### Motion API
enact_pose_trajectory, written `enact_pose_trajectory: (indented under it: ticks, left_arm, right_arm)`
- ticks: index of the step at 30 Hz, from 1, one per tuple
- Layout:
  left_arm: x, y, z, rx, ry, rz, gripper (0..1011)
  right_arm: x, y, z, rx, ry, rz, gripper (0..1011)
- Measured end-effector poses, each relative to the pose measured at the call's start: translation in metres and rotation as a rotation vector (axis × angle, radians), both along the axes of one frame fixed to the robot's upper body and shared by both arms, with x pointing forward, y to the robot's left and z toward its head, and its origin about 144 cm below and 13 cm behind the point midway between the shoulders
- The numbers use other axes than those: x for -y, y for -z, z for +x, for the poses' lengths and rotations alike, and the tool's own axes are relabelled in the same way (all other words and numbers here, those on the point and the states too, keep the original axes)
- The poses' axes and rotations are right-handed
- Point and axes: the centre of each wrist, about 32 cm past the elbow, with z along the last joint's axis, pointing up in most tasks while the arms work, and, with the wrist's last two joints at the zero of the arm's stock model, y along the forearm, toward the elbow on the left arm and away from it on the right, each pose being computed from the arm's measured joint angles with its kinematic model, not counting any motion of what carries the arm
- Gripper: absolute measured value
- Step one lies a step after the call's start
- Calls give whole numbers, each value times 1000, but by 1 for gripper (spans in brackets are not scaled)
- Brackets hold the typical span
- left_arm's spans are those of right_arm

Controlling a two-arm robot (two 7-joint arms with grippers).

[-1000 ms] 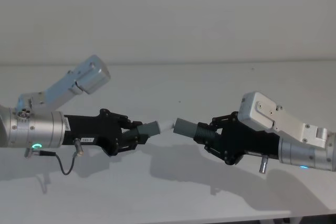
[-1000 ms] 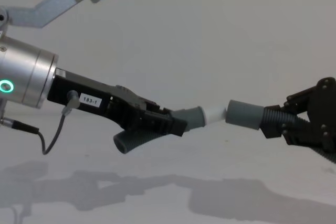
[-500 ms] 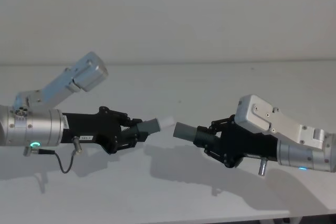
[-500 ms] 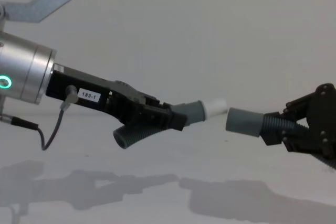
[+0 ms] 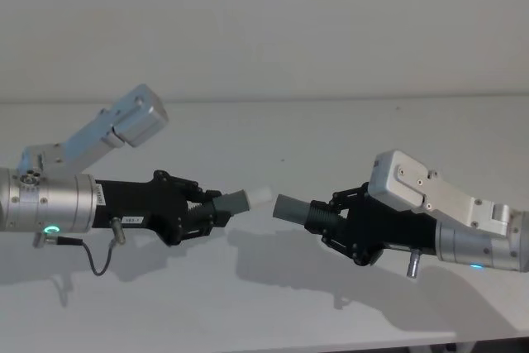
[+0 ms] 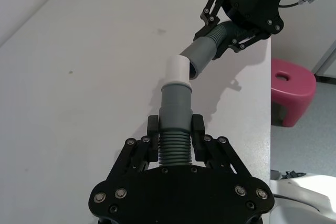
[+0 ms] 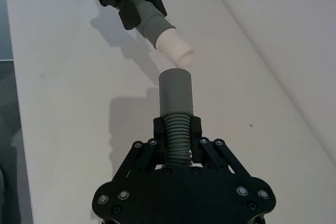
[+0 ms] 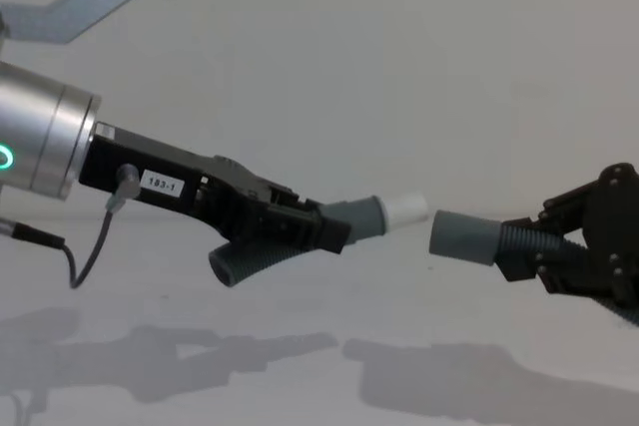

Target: Use both hands to pick up one end of the pipe from the table, align the ends, and insert them.

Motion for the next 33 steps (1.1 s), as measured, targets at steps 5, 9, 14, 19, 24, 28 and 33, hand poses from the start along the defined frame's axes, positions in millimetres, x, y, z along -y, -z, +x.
enact_pose_trajectory:
  ticks: [5,9,14,19,24,28,33]
  left_arm:
    - [0,0,0,-3,1,5,329]
    - [1,0,0,-5,2,8,329]
    - [2,1,0,-6,2,13,329]
    - [3,1,1,-6,3,17,329]
    - [4,1,2,-6,6,19,329]
    - [5,1,3,-4,9,21,329]
    - [7,2,4,-6,12,23,329]
  right_arm:
    - [1,0,0,0,1,1,236]
    - [1,-1,0,0,2,4,236]
    - [1,-1,0,-2,0,7,236]
    - [2,-1,0,-4,-2,12,236]
    - [2,-1,1,-7,-7,18,236]
    - [2,0,2,-9,-11,21,236]
    - [2,0,2,-10,-15,27,236]
